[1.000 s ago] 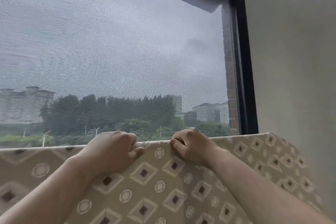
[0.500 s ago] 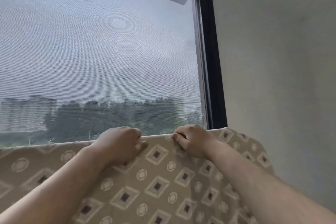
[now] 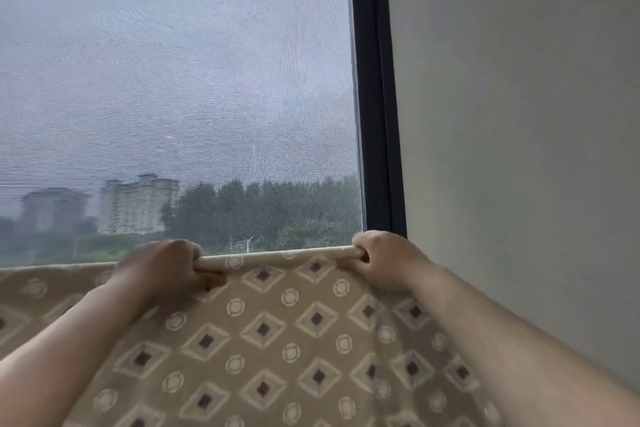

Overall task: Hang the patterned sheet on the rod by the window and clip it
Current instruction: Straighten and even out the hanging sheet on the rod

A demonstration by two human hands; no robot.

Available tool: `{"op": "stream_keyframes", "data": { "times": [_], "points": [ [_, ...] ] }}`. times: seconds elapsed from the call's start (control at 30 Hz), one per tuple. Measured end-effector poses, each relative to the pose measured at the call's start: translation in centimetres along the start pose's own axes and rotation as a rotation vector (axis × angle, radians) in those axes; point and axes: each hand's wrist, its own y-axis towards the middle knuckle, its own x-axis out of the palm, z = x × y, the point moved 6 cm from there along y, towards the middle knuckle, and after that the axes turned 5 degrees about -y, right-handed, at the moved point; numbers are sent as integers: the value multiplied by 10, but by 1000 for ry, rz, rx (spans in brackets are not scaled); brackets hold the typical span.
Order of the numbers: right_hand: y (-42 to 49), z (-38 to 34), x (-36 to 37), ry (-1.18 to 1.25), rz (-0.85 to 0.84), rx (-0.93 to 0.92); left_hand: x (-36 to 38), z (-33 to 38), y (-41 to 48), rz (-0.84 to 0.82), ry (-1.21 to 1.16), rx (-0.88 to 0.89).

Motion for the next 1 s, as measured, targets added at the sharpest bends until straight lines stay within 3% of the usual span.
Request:
{"op": "stream_keyframes", "data": {
  "times": [0.2, 0.37, 0.57, 0.87, 1.0],
  "points": [
    [-19, 50, 22, 211, 30, 211, 10, 7, -2, -22, -17, -71],
    [-31, 62, 28, 150, 49, 257, 17, 15, -4, -23, -17, -115],
    [-25, 69, 33, 260, 51, 227, 17, 21, -8, -2, 76, -126],
    [-28, 78, 46, 195, 106, 165, 29, 19, -9, -12, 110, -154],
    [-37, 82, 53, 182, 164, 100, 24, 29, -23, 142, 164, -42]
  ]
}}
